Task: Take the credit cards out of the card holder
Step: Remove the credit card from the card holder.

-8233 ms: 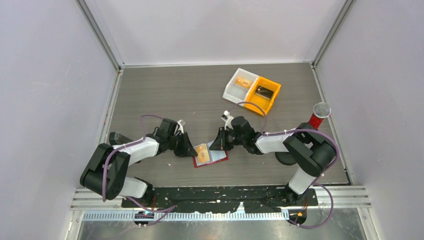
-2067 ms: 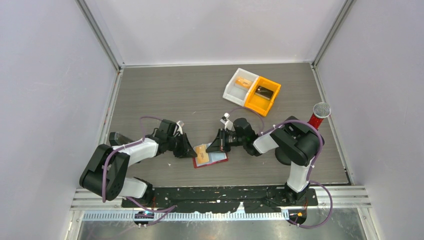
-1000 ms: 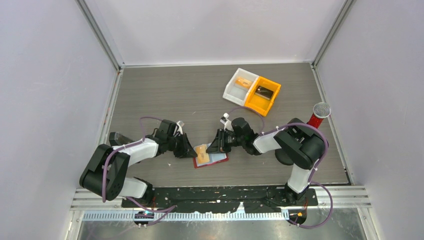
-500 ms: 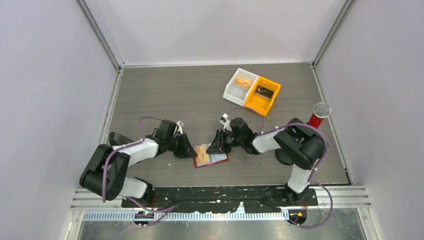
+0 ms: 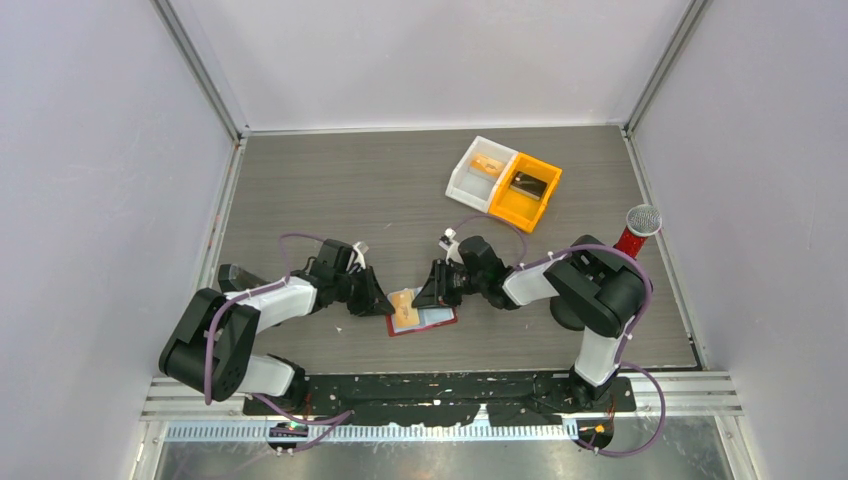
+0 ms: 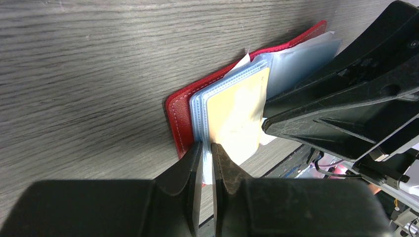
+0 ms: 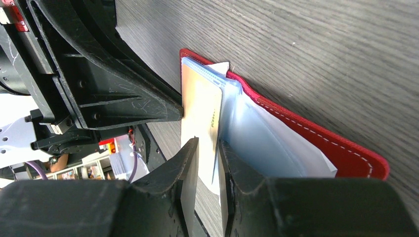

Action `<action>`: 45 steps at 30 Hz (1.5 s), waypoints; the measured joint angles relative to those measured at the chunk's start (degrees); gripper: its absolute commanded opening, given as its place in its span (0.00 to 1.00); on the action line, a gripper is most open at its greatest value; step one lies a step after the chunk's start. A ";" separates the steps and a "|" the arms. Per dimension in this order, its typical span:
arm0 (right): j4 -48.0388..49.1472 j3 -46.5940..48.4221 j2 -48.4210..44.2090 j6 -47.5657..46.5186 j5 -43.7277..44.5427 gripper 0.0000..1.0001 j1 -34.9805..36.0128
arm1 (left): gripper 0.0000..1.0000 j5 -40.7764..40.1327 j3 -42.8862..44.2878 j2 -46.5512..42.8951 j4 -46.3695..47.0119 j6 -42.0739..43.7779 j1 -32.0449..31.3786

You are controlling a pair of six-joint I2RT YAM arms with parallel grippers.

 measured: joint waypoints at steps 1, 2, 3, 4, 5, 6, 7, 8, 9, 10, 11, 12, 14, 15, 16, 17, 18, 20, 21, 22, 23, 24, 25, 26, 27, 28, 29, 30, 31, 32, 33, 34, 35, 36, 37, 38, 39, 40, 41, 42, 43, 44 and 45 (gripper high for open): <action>-0.02 0.00 0.00 0.00 0.02 0.29 0.00 | 0.13 0.00 0.00 0.00 0.00 0.02 0.00; -0.04 0.00 0.00 -0.02 0.07 0.29 0.02 | 0.13 0.00 0.00 0.00 0.00 0.00 0.00; -0.07 0.02 0.00 -0.02 0.09 0.30 0.02 | 0.14 0.00 0.00 0.00 0.00 0.00 0.00; -0.20 0.04 0.00 -0.07 0.11 0.30 0.02 | 0.14 0.00 0.00 0.00 0.00 0.02 0.00; -0.37 0.09 0.00 -0.11 0.17 0.30 0.02 | 0.13 0.00 0.00 0.00 0.00 0.00 0.00; -0.57 0.15 0.00 -0.20 0.24 0.30 0.02 | 0.14 0.00 0.00 0.00 0.00 0.00 0.00; -0.85 0.28 0.00 -0.26 0.33 0.30 0.02 | 0.14 0.02 0.00 0.00 0.00 0.00 0.00; -1.09 0.42 0.00 -0.39 0.37 0.30 0.02 | 0.14 0.00 0.00 0.00 0.02 0.00 0.00; -1.31 0.52 0.00 -0.46 0.37 0.31 0.02 | 0.13 0.02 0.00 0.00 0.00 0.00 0.00; -1.53 0.66 0.00 -0.50 0.35 0.32 0.02 | 0.14 0.00 0.00 0.00 0.00 0.00 0.00; -1.73 0.76 0.00 -0.52 0.35 0.33 0.04 | 0.13 0.02 0.00 0.00 0.00 0.00 0.00; -1.90 0.87 0.00 -0.57 0.33 0.34 0.07 | 0.14 0.02 0.00 0.00 0.00 0.00 0.00; -2.16 1.03 -0.02 -0.70 0.31 0.34 0.09 | 0.14 0.02 0.00 0.00 0.00 0.00 0.00; -2.19 1.03 -0.02 -0.72 0.31 0.34 0.11 | 0.14 0.02 -0.02 0.00 0.02 0.00 0.00; -2.16 1.03 -0.02 -0.76 0.33 0.34 0.13 | 0.13 0.02 -0.02 0.00 0.02 -0.02 0.00; -2.19 1.03 -0.07 -0.90 0.33 0.34 0.13 | 0.13 0.02 -0.02 0.00 0.02 -0.02 0.00; -2.27 1.05 -0.11 -1.07 0.35 0.34 0.15 | 0.14 0.02 -0.02 0.00 0.04 -0.02 0.00; -2.40 1.14 -0.13 -1.31 0.35 0.34 0.22 | 0.14 0.02 -0.07 0.00 0.11 -0.07 0.00; -2.38 1.14 -0.13 -1.33 0.35 0.34 0.24 | 0.14 0.02 -0.11 0.00 0.13 -0.13 0.00; -2.36 1.14 -0.13 -1.33 0.31 0.34 0.24 | 0.14 0.02 -0.13 -0.07 0.15 -0.15 0.00; -2.19 1.14 -0.13 -1.29 0.26 0.34 0.24 | 0.14 0.00 -0.17 -0.11 0.20 -0.15 0.00; -2.05 1.14 -0.11 -1.27 0.04 0.33 0.24 | 0.13 0.02 -0.24 -0.11 0.28 -0.20 0.00; -1.79 1.14 -0.11 -1.09 -0.13 0.31 0.24 | 0.14 0.00 -0.24 -0.11 0.31 -0.28 0.00; -1.31 1.11 0.02 -0.83 -0.20 0.28 0.22 | 0.14 0.00 -0.26 -0.11 0.31 -0.37 0.00; -0.35 1.05 0.28 -0.22 -0.20 0.27 0.13 | 0.13 0.00 -0.35 -0.20 0.28 -0.55 0.02; 0.44 0.98 0.57 0.15 -0.24 0.23 0.02 | 0.14 -0.02 -0.44 -0.28 0.31 -0.61 0.04; 1.73 0.83 1.09 0.96 -0.31 0.19 -0.15 | 0.14 0.00 -0.55 -0.39 0.28 -0.70 0.07; 2.54 0.74 1.49 1.46 -0.31 0.16 -0.28 | 0.14 -0.02 -0.63 -0.52 0.22 -0.79 0.09; 3.34 0.61 1.90 1.88 -0.31 0.10 -0.44 | 0.14 -0.02 -0.72 -0.63 0.15 -0.81 0.11; 3.98 0.52 2.23 2.36 -0.28 0.07 -0.57 | 0.14 -0.02 -0.76 -0.70 0.13 -0.85 0.13; 4.79 0.33 2.56 2.97 -0.20 0.06 -0.72 | 0.14 -0.02 -0.85 -0.76 0.11 -0.92 0.17; 5.22 0.17 2.56 3.15 -0.17 0.06 -0.79 | 0.14 -0.02 -0.92 -0.81 0.13 -0.96 0.17; 5.86 -0.11 2.56 3.39 -0.17 0.05 -0.83 | 0.14 -0.07 -0.96 -0.85 0.15 -0.96 0.17; 6.54 -0.37 2.56 3.54 -0.20 0.05 -0.85 | 0.14 -0.11 -0.98 -0.87 0.13 -0.98 0.17; 7.02 -0.57 2.56 3.72 -0.24 0.05 -0.90 | 0.13 -0.11 -0.98 -0.87 0.13 -0.96 0.17; 7.54 -0.83 2.56 3.87 -0.39 0.05 -0.96 | 0.14 -0.13 -0.98 -0.87 0.13 -0.96 0.17; 8.17 -1.07 2.56 4.04 -0.48 0.05 -1.03 | 0.14 -0.13 -0.98 -0.85 0.13 -0.96 0.17; 8.59 -1.27 2.56 4.13 -0.63 0.05 -1.07 | 0.14 -0.13 -0.98 -0.85 0.13 -0.96 0.17; 8.96 -1.49 2.56 4.22 -0.83 0.05 -1.18 | 0.14 -0.13 -0.98 -0.85 0.13 -0.96 0.17; 9.46 -1.77 2.54 4.28 -1.11 0.05 -1.27 | 0.14 -0.15 -0.98 -0.85 0.13 -0.96 0.17; 9.94 -2.12 2.54 4.31 -1.44 0.05 -1.40 | 0.15 -0.15 -0.98 -0.83 0.15 -0.96 0.15; 10.34 -2.43 2.51 4.39 -1.79 0.05 -1.53 | 0.16 -0.13 -0.98 -0.81 0.15 -0.96 0.15; 10.64 -2.67 2.51 4.48 -2.03 0.05 -1.64 | 0.17 -0.13 -0.98 -0.79 0.15 -0.96 0.15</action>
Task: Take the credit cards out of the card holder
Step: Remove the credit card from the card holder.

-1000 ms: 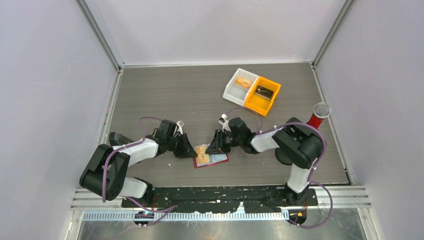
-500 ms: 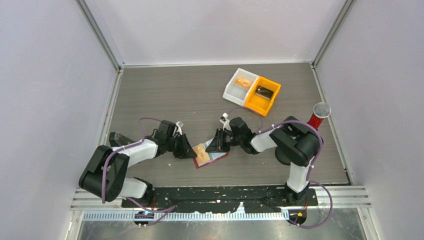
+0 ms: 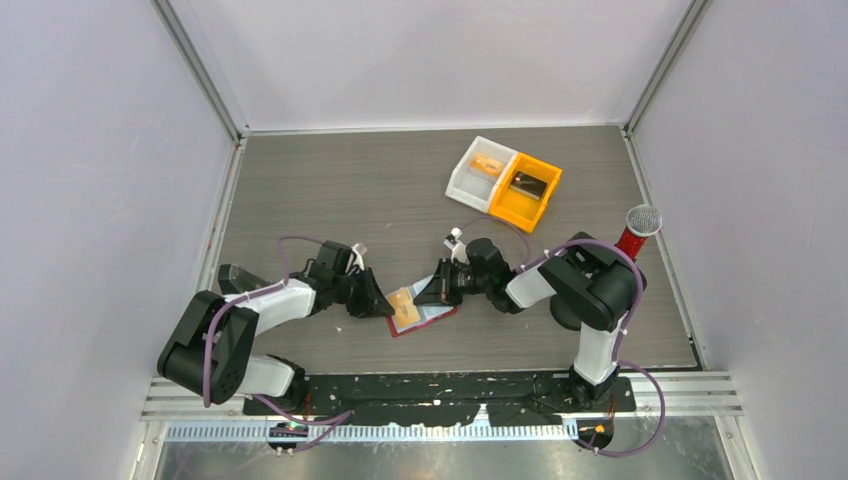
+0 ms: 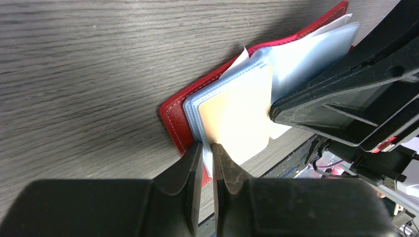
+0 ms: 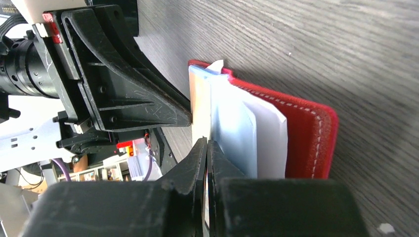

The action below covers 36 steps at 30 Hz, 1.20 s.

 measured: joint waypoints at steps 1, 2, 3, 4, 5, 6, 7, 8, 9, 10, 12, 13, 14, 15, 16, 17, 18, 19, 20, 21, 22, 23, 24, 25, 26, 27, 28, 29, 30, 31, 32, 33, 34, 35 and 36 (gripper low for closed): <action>0.50 -0.35 -0.02 0.02 -0.42 0.05 -0.22 | 0.18 0.00 0.00 0.00 0.00 0.00 -0.04; 0.70 -0.55 -0.07 0.02 -0.70 0.05 -0.33 | 0.19 -0.02 0.02 0.00 0.04 0.00 -0.07; 0.70 -0.66 -0.13 0.00 -1.03 0.05 -0.42 | 0.19 -0.04 0.02 0.00 0.07 0.00 -0.11; 0.68 -0.66 -0.28 -0.02 -1.11 0.05 -0.57 | 0.19 -0.04 0.04 0.00 0.09 0.00 -0.15; 0.63 -0.66 -0.48 -0.09 -1.18 0.05 -0.59 | 0.20 -0.04 0.07 0.00 0.09 0.00 -0.15; 0.55 -0.66 -0.76 -0.24 -1.22 0.05 -0.63 | 0.20 -0.04 0.09 0.00 0.09 0.00 -0.17; 0.46 -0.66 -1.18 -0.44 -1.27 0.05 -0.68 | 0.21 -0.04 0.09 0.00 0.09 0.00 -0.17; 0.44 -0.66 -1.46 -0.63 -1.31 0.05 -0.68 | 0.23 -0.04 0.11 0.04 0.09 0.00 -0.17; 0.31 -0.66 -1.86 -0.96 -1.31 0.05 -0.66 | 0.24 -0.02 0.13 0.04 0.09 0.00 -0.17; 0.09 -0.66 -2.12 -1.33 -1.31 0.05 -0.66 | 0.24 0.02 0.15 0.04 0.09 -0.02 -0.20; -0.66 -0.63 -2.56 -2.05 -1.29 0.06 -0.66 | 0.25 0.11 0.28 0.04 0.09 -0.02 -0.26; -1.25 -0.63 -2.78 -2.45 -1.27 0.11 -0.66 | 0.26 0.13 0.28 0.04 0.09 -0.02 -0.26; -1.84 -0.63 -2.93 -2.82 -1.22 0.14 -0.66 | 0.27 0.15 0.31 0.02 0.09 -0.04 -0.26; -2.71 -0.61 -3.15 -3.23 -1.09 0.19 -0.66 | 0.28 0.17 0.31 -0.07 0.07 -0.02 -0.28; -3.63 -0.57 -3.34 -3.65 -0.96 0.22 -0.66 | 0.28 0.13 0.31 -0.22 0.04 -0.04 -0.28; -4.57 -0.50 -3.56 -4.26 -0.83 0.23 -0.66 | 0.28 0.00 0.31 -0.44 -0.04 -0.02 -0.33; -5.18 -0.48 -3.74 -4.50 -0.76 0.24 -0.66 | 0.28 -0.13 0.31 -0.66 -0.13 0.00 -0.37; -6.03 -0.39 -3.96 -4.94 -0.61 0.24 -0.66 | 0.27 -0.48 0.31 -1.01 -0.52 0.02 -0.46; -6.80 -0.28 -4.15 -5.31 -0.52 0.25 -0.66 | 0.26 -0.85 0.31 -1.42 -1.20 0.07 -0.48; -7.28 -0.17 -4.26 -5.66 -0.39 0.25 -0.66 | 0.24 -1.14 0.31 -1.79 -1.73 0.11 -0.48; -7.65 -0.07 -4.26 -5.99 -0.35 0.26 -0.63 | 0.23 -1.44 0.31 -2.21 -2.36 0.20 -0.48; -7.98 0.02 -4.28 -6.10 -0.24 0.27 -0.61 | 0.20 -1.66 0.31 -2.49 -2.86 0.24 -0.48; -8.52 0.20 -4.28 -6.29 -0.09 0.27 -0.55 | 0.18 -2.01 0.31 -2.78 -3.45 0.33 -0.48; -8.94 0.28 -4.28 -6.47 0.07 0.27 -0.52 | 0.16 -2.14 0.31 -2.95 -3.96 0.39 -0.48; -9.38 0.44 -4.28 -6.58 0.15 0.27 -0.48 | 0.14 -2.36 0.31 -3.06 -4.33 0.44 -0.48; -9.81 0.59 -4.28 -6.75 0.24 0.27 -0.44 | 0.12 -2.49 0.31 -3.10 -4.57 0.48 -0.48; -10.01 0.72 -4.28 -6.88 0.31 0.27 -0.37 | 0.09 -2.49 0.31 -3.17 -4.74 0.48 -0.48; -10.21 0.87 -4.28 -7.04 0.44 0.27 -0.26 | 0.06 -2.47 0.31 -3.28 -4.83 0.48 -0.48; -10.29 0.98 -4.28 -7.10 0.46 0.27 -0.20 | 0.03 -2.47 0.31 -3.37 -4.85 0.48 -0.48; -10.45 1.14 -4.28 -7.21 0.50 0.27 -0.07 | 0.00 -2.47 0.31 -3.41 -4.85 0.46 -0.48; -10.49 1.29 -4.28 -7.30 0.59 0.28 0.15 | 0.00 -2.47 0.31 -3.45 -4.81 0.50 -0.48; -10.60 1.44 -4.28 -7.34 0.63 0.28 0.28 | 0.00 -2.45 0.31 -3.45 -4.79 0.48 -0.48; -10.69 1.62 -4.28 -7.34 0.66 0.28 0.50 | 0.00 -2.43 0.31 -3.45 -4.79 0.48 -0.48; -10.69 1.84 -4.28 -7.37 0.70 0.28 0.72 | 0.00 -2.43 0.31 -3.45 -4.76 0.48 -0.48; -10.71 2.03 -4.28 -7.39 0.72 0.29 0.98 | 0.00 -2.40 0.31 -3.43 -4.74 0.48 -0.48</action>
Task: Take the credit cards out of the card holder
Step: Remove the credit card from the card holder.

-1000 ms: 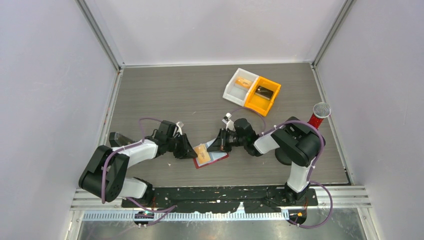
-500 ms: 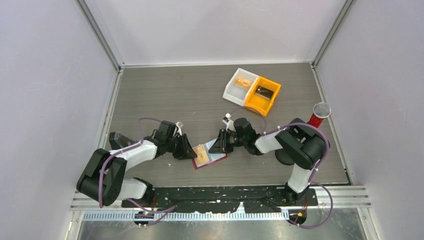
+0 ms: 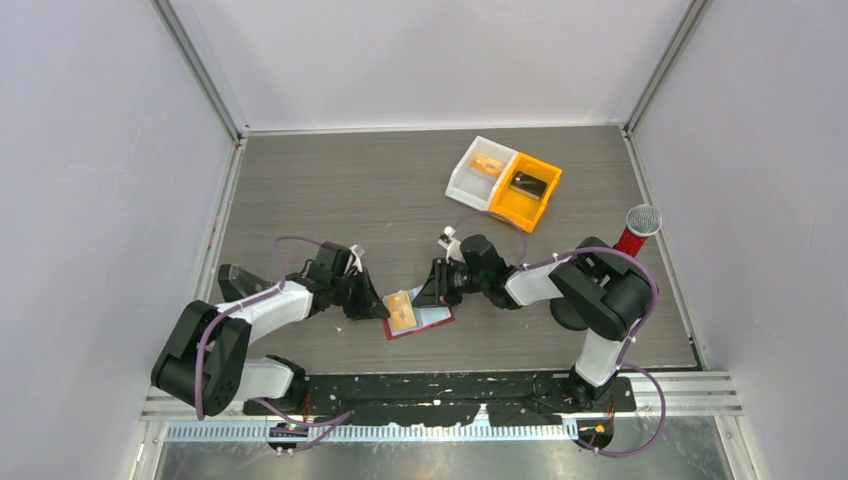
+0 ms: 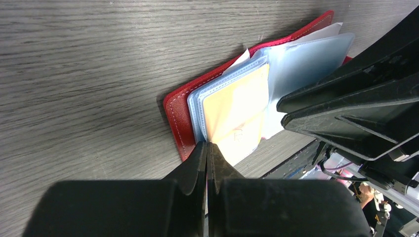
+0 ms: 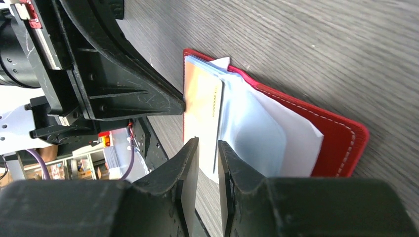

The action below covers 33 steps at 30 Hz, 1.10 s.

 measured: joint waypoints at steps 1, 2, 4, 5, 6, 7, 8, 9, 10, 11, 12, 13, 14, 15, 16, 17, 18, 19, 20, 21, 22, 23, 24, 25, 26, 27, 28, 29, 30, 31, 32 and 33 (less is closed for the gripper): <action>0.00 0.22 0.00 -0.02 0.13 0.29 0.22 | 0.00 0.00 -0.02 0.00 0.02 0.00 0.00; -0.04 0.44 0.00 -0.07 0.22 0.29 0.48 | 0.00 0.00 -0.02 0.00 0.04 0.00 0.00; -0.22 0.92 0.00 -0.13 0.50 0.29 0.94 | 0.01 0.02 -0.04 0.00 0.07 0.00 0.00; -0.35 1.05 0.00 -0.15 0.66 0.29 1.11 | 0.01 0.00 -0.04 0.00 0.09 0.00 0.00; -0.57 1.20 0.00 -0.22 0.87 0.30 1.27 | 0.01 0.02 -0.09 0.00 0.13 0.00 0.00; -0.83 1.31 0.02 -0.31 1.05 0.30 1.40 | 0.02 0.02 -0.11 0.00 0.17 -0.02 0.00; -1.09 1.42 0.02 -0.42 1.27 0.30 1.53 | 0.02 0.02 -0.11 0.00 0.20 0.00 0.00; -1.49 1.55 0.02 -0.52 1.42 0.30 1.62 | 0.01 0.02 -0.13 0.00 0.24 -0.02 0.00; -1.81 1.68 0.02 -0.59 1.53 0.30 1.73 | 0.01 0.07 -0.20 0.00 0.33 -0.02 0.00; -2.08 1.73 0.02 -0.66 1.66 0.30 1.84 | 0.01 0.11 -0.22 0.02 0.42 -0.02 0.00; -2.25 1.77 0.02 -0.74 1.81 0.30 1.90 | 0.01 0.20 -0.26 0.13 0.59 -0.02 0.00; -2.49 1.79 0.02 -0.79 1.92 0.30 1.95 | 0.01 0.39 -0.31 0.28 0.87 -0.04 0.00; -2.67 1.81 0.04 -0.79 2.03 0.30 1.99 | 0.01 0.44 -0.31 0.37 1.05 -0.07 0.00; -2.86 1.88 0.04 -0.79 2.14 0.30 2.05 | 0.01 0.52 -0.31 0.50 1.25 -0.07 0.00; -2.97 1.92 0.07 -0.79 2.27 0.30 2.12 | 0.01 0.61 -0.33 0.61 1.38 -0.09 0.00; -2.97 1.97 0.15 -0.81 2.32 0.30 2.23 | 0.01 0.72 -0.35 0.76 1.62 -0.09 0.00; -2.99 2.03 0.20 -0.81 2.40 0.30 2.32 | 0.01 0.98 -0.42 0.92 1.99 -0.15 0.00; -3.02 2.08 0.26 -0.81 2.47 0.30 2.40 | 0.01 1.07 -0.44 1.01 2.16 -0.17 0.00; -3.02 2.12 0.35 -0.83 2.54 0.30 2.40 | 0.01 1.14 -0.44 1.05 2.23 -0.22 0.00; -3.04 2.19 0.48 -0.83 2.58 0.31 2.40 | 0.01 1.29 -0.48 1.14 2.40 -0.24 0.00; -3.13 2.29 0.68 -0.81 2.71 0.31 2.40 | 0.01 1.44 -0.52 1.22 2.60 -0.26 0.02; -3.15 2.34 0.81 -0.81 2.75 0.31 2.40 | 0.01 1.53 -0.57 1.29 2.71 -0.31 0.04; -3.21 2.38 0.85 -0.81 2.78 0.32 2.40 | 0.01 1.62 -0.59 1.31 2.80 -0.31 0.07; -3.21 2.40 0.90 -0.81 2.78 0.34 2.40 | 0.01 1.70 -0.66 1.36 2.95 -0.33 0.11; -3.26 2.43 0.90 -0.79 2.78 0.36 2.40 | 0.01 1.86 -0.70 1.40 3.08 -0.35 0.15; -3.37 2.51 0.90 -0.76 2.78 0.37 2.40 | 0.01 1.95 -0.74 1.44 3.23 -0.37 0.17; -3.54 2.64 0.90 -0.74 2.80 0.37 2.40 | 0.01 2.01 -0.76 1.51 3.34 -0.44 0.20; -3.74 2.82 0.90 -0.76 2.80 0.37 2.40 | 0.01 2.10 -0.79 1.57 3.45 -0.48 0.22; -4.07 3.04 0.90 -0.79 2.91 0.38 2.40 | 0.01 2.19 -0.81 1.66 3.56 -0.50 0.24; -4.55 3.30 0.90 -0.83 2.99 0.38 2.40 | 0.01 2.25 -0.81 1.68 3.65 -0.52 0.24; -5.14 3.56 0.90 -0.92 3.19 0.38 2.45 | 0.01 2.32 -0.85 1.68 3.72 -0.50 0.24; -5.62 3.78 0.90 -1.09 3.48 0.38 2.51 | 0.01 2.34 -0.87 1.68 3.78 -0.52 0.24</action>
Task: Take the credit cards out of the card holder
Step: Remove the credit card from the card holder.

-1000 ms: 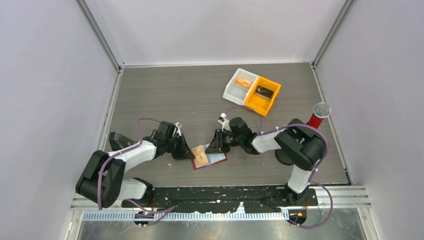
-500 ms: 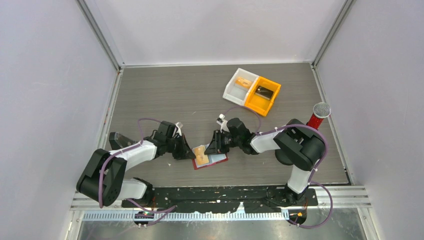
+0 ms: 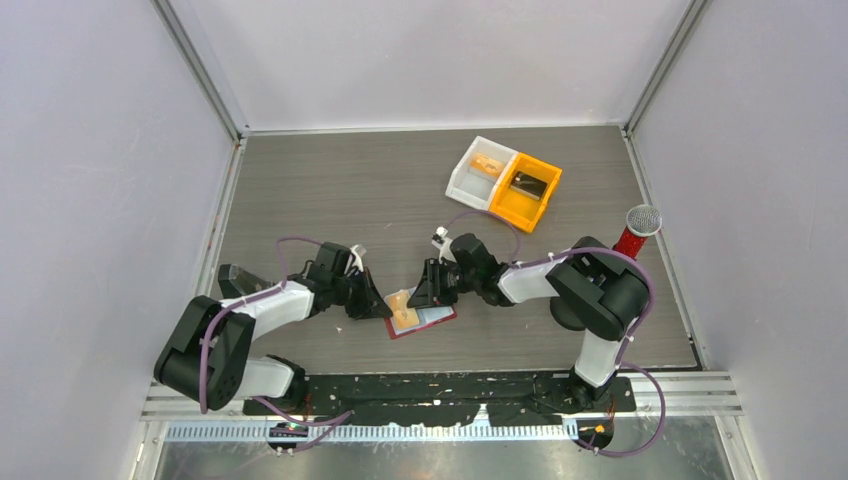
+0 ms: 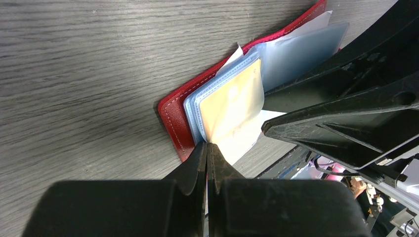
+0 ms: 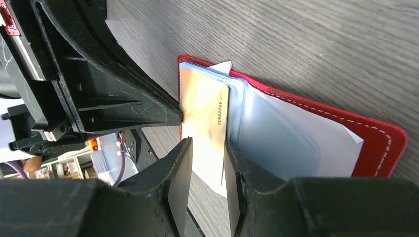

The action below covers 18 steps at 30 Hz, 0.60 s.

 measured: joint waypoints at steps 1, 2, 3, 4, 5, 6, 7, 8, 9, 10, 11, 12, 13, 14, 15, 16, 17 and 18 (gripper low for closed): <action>-0.59 0.26 0.00 -0.20 0.28 0.38 0.11 | 0.01 0.04 -0.02 0.04 0.07 0.00 0.02; -1.20 0.57 -0.02 -0.50 0.48 0.38 0.15 | 0.01 0.11 -0.02 0.09 0.09 0.00 0.04; -1.68 0.83 -0.02 -0.76 0.85 0.37 0.22 | 0.01 0.17 -0.04 0.09 0.11 0.02 0.07; -2.19 1.07 -0.11 -1.01 1.29 0.37 0.26 | 0.01 0.17 -0.07 0.09 0.15 0.00 0.09; -2.67 1.20 -0.24 -1.25 1.62 0.38 0.35 | 0.01 0.17 -0.09 0.09 0.24 0.00 0.09; -3.21 1.40 -0.39 -1.62 1.99 0.37 0.50 | 0.01 0.20 -0.11 0.09 0.33 0.00 0.07; -3.78 1.55 -0.57 -1.99 2.36 0.37 0.66 | 0.01 0.22 -0.15 0.09 0.39 0.00 0.09; -4.17 1.70 -0.72 -2.32 2.71 0.37 0.79 | 0.01 0.22 -0.20 0.09 0.50 0.00 0.07; -4.46 1.77 -0.81 -2.62 2.91 0.36 0.87 | 0.01 0.22 -0.20 0.11 0.52 0.00 0.07; -4.72 1.81 -0.87 -2.93 3.08 0.34 0.92 | 0.01 0.24 -0.20 0.11 0.55 -0.02 0.07; -4.81 1.88 -0.87 -3.17 3.10 0.33 0.96 | 0.01 0.24 -0.20 0.15 0.57 -0.02 0.07; -4.85 1.88 -0.87 -3.28 3.06 0.31 0.96 | 0.01 0.31 -0.20 0.20 0.61 -0.04 0.07; -4.85 1.88 -0.87 -3.28 3.02 0.31 0.96 | 0.01 0.33 -0.20 0.20 0.63 -0.02 0.07; -4.76 1.88 -0.87 -3.26 2.95 0.29 0.94 | 0.01 0.31 -0.20 0.22 0.66 -0.02 0.07; -4.52 1.81 -0.85 -3.06 2.86 0.28 0.92 | 0.01 0.37 -0.20 0.28 0.70 -0.02 0.09; -3.54 1.40 -0.74 -2.71 2.80 0.26 0.87 | 0.02 0.44 -0.20 0.35 0.72 -0.04 0.09; -2.99 1.16 -0.68 -2.43 2.69 0.24 0.72 | 0.02 0.48 -0.20 0.37 0.74 -0.04 0.11; -1.40 0.59 -0.37 -1.88 2.58 0.19 0.63 | 0.02 0.50 -0.20 0.42 0.74 -0.02 0.11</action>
